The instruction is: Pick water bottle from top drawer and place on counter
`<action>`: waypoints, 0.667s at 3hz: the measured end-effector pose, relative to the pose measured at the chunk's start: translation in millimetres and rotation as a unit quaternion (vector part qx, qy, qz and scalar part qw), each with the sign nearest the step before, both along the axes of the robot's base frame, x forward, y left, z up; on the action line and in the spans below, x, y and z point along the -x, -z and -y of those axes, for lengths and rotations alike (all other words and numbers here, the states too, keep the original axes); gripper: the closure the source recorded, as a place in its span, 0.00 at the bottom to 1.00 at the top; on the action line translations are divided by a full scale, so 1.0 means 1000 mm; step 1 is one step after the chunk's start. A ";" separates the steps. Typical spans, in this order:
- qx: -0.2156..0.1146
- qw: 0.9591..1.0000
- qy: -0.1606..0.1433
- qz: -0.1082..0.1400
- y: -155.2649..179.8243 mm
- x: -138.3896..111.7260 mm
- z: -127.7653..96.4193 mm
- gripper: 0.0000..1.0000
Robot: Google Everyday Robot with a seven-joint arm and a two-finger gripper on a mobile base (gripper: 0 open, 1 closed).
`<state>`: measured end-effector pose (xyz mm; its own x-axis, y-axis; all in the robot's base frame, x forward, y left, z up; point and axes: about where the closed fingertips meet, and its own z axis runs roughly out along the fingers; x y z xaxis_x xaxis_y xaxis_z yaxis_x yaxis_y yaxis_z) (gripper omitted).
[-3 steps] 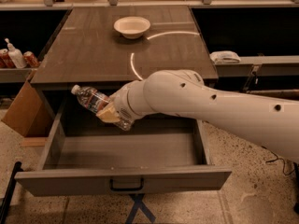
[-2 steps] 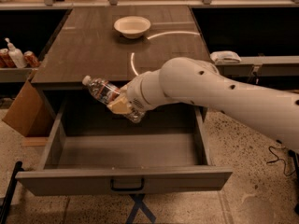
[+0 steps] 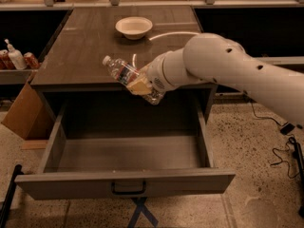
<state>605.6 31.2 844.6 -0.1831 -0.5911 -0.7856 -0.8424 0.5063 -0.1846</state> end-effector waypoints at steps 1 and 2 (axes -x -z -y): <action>0.024 0.999 0.010 0.030 -0.033 -0.019 0.020 1.00; 0.040 0.998 0.014 0.055 -0.070 -0.039 0.038 1.00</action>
Offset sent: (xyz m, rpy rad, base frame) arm 0.0627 -0.0615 0.1023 -0.1266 -0.1503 -0.0310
